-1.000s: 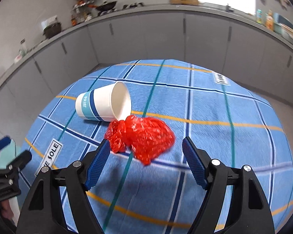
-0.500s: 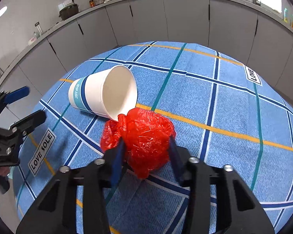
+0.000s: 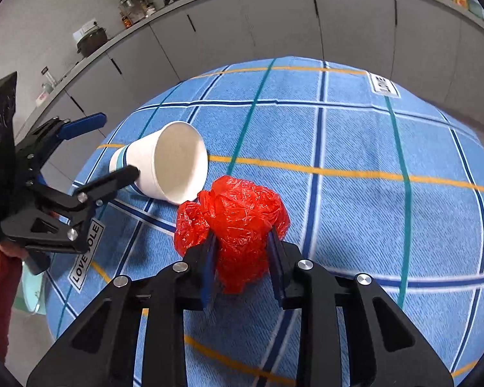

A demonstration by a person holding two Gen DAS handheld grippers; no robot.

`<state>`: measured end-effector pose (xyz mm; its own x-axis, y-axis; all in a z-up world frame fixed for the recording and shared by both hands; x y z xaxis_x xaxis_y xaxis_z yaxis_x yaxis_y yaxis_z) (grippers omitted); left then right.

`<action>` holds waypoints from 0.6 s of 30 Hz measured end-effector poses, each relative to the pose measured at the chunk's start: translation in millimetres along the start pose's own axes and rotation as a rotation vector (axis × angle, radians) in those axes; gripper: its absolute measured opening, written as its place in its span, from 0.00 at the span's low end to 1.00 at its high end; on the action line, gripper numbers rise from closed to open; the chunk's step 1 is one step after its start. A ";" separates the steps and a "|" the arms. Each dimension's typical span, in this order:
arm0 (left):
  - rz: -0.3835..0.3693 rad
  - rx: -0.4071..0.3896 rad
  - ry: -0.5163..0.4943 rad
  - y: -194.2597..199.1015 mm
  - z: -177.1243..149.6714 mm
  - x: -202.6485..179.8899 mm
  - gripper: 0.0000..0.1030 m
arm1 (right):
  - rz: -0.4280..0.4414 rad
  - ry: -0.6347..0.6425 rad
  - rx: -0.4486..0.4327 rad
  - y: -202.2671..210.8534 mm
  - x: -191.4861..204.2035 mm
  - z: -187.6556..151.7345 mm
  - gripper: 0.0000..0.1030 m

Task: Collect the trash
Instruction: 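Grasp the red plastic bag with the right tool while the left tool grasps the white paper cup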

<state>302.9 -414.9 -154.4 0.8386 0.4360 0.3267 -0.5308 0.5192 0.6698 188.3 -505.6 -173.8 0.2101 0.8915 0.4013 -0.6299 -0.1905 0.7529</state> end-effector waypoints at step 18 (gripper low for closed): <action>-0.062 0.013 -0.080 14.7 -8.1 -44.2 0.44 | 0.005 -0.065 -0.064 35.4 -13.2 -18.0 0.29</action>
<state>257.0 -420.6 -164.3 0.8771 0.3431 0.3360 -0.4764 0.5335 0.6989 149.8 -516.7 -161.8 0.2535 0.8618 0.4394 -0.6769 -0.1664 0.7170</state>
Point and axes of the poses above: each gripper's, at about its wrist camera, not at the fingertips, and y roughly against the way its jaws point, x to its left, z to its top, the point moved 7 cm from there along -y, roughly the way its jaws point, and after that the axes turned 8 degrees about z, right-handed, at the moved point
